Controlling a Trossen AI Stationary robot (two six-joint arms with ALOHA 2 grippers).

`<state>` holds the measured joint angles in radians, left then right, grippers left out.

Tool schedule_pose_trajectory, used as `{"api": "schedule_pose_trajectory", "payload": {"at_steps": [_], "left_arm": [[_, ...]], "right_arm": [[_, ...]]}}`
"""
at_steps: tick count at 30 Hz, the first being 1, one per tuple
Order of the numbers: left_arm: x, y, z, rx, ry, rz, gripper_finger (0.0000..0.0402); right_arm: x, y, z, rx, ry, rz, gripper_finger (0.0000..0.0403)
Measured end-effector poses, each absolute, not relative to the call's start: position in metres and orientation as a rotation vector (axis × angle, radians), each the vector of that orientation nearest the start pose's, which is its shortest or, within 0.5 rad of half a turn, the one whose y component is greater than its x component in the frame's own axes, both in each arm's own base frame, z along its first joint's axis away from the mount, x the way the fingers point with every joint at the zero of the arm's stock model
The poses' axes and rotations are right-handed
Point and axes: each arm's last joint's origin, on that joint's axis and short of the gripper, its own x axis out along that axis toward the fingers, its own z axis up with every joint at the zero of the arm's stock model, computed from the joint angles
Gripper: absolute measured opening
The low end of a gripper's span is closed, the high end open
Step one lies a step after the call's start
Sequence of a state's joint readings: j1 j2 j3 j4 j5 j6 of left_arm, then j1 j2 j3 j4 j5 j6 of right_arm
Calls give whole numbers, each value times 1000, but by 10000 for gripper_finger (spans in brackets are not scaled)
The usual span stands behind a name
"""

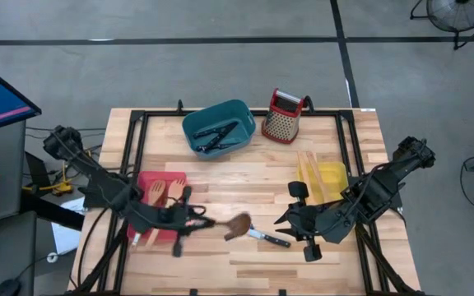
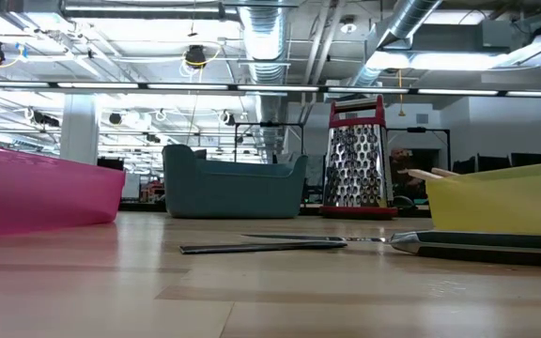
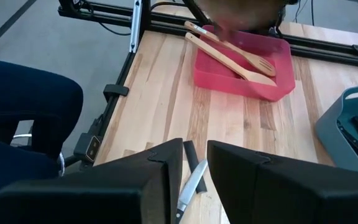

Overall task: Pick & Place Kitchen Items
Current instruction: Put the dark brown serving spoon into the pink bin

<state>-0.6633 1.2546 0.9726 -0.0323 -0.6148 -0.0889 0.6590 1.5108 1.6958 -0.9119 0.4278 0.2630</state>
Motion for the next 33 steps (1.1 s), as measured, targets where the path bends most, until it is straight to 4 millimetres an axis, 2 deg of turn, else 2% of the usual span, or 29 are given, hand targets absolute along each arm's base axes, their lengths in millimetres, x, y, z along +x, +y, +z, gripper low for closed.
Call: {"api": "schedule_pose_trajectory", "payload": {"at_steps": [3, 7, 11, 17, 25, 30, 33], "left_arm": [[232, -155, 305, 218, 286, 151, 14], [236, -150, 299, 463, 305, 407, 14], [240, -141, 299, 717, 376, 540, 14], [245, -128, 303, 999, 481, 541, 14], [251, -116, 303, 1649, 726, 400, 14], [257, -109, 302, 1777, 746, 309, 14], [260, -106, 302, 1933, 754, 201, 14]], "right_arm": [[248, 177, 409, -123, 644, 136, 87], [248, 177, 409, -123, 643, 135, 87], [248, 176, 409, -126, 640, 127, 87], [249, 175, 409, -125, 639, 115, 87], [254, 167, 408, -124, 652, 86, 87], [255, 164, 407, -130, 660, 76, 87], [255, 164, 407, -133, 661, 76, 87]]}}
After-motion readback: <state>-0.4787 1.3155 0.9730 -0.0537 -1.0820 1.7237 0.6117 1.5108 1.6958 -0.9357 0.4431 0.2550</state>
